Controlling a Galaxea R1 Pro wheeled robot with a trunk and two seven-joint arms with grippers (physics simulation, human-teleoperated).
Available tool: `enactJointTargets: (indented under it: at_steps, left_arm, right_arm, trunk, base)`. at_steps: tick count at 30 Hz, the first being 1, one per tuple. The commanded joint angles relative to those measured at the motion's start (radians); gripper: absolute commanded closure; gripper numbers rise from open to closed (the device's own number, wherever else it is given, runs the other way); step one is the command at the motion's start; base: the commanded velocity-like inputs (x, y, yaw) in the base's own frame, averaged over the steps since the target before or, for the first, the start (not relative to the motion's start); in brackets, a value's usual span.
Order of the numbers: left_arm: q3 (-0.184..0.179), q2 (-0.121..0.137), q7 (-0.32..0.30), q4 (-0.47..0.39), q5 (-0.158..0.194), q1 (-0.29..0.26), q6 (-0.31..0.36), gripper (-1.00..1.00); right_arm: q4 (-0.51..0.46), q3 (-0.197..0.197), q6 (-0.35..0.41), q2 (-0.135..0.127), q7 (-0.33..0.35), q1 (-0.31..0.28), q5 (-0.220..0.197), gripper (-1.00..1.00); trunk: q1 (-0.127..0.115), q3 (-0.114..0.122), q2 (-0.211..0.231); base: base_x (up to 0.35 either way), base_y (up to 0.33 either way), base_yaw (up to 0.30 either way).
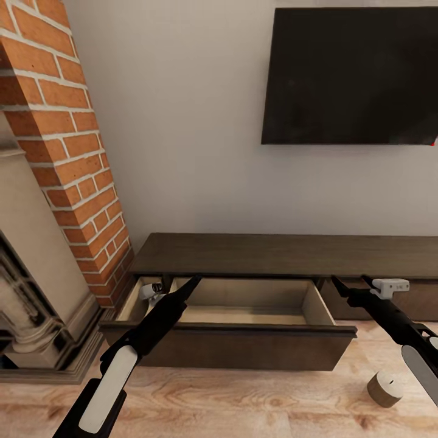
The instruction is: Place each of the two pumpkins and all three candles from the living room inside a cabinet in the living room (use any cabinet), then make sure every cabinet is closed, and position the cauldron so it is next to a table in the living room.
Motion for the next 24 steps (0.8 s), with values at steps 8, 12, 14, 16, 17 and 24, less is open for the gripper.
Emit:
enactJointTargets:
  at_steps: [8, 12, 14, 16, 17, 24]
  left_arm:
    - [0.0, 0.0, 0.0, 0.001, -0.001, 0.0, 0.0, -1.0]
    - [0.0, 0.0, 0.0, 0.001, -0.001, 0.0, 0.0, -1.0]
    - [0.0, 0.0, 0.0, 0.001, -0.001, 0.0, 0.0, -1.0]
    - [0.0, 0.0, 0.0, 0.001, -0.001, 0.0, 0.0, -1.0]
    - [0.0, 0.0, 0.0, 0.001, -0.001, 0.0, 0.0, -1.0]
    - [0.0, 0.0, 0.001, 0.001, -0.001, 0.0, 0.0, -1.0]
  right_arm:
    - [0.0, 0.0, 0.001, 0.0, 0.0, 0.0, 0.0, -1.0]
    - [0.001, 0.0, 0.001, 0.0, -0.001, 0.0, 0.0, -1.0]
    - [0.001, 0.0, 0.001, 0.0, -0.001, 0.0, 0.0, -1.0]
    - [0.001, 0.0, 0.002, 0.0, -0.001, 0.0, 0.0, -1.0]
    - [0.001, 0.0, 0.002, 0.0, -0.001, 0.0, 0.0, -1.0]
    - [0.001, 0.0, 0.003, 0.0, -0.002, 0.0, 0.0, -1.0]
  trunk:
    - [-0.031, 0.025, 0.056]
    - [-0.046, 0.038, 0.084]
    - [-0.054, 0.044, 0.098]
    - [-0.061, 0.05, 0.112]
    - [-0.065, 0.053, 0.119]
    - [-0.092, 0.075, 0.168]
  base:
    - [0.0, 0.0, 0.0]
    - [0.0, 0.0, 0.0]
    - [0.0, 0.0, 0.0]
    - [0.0, 0.0, 0.0]
    - [0.0, 0.0, 0.0]
    - [0.0, 0.0, 0.0]
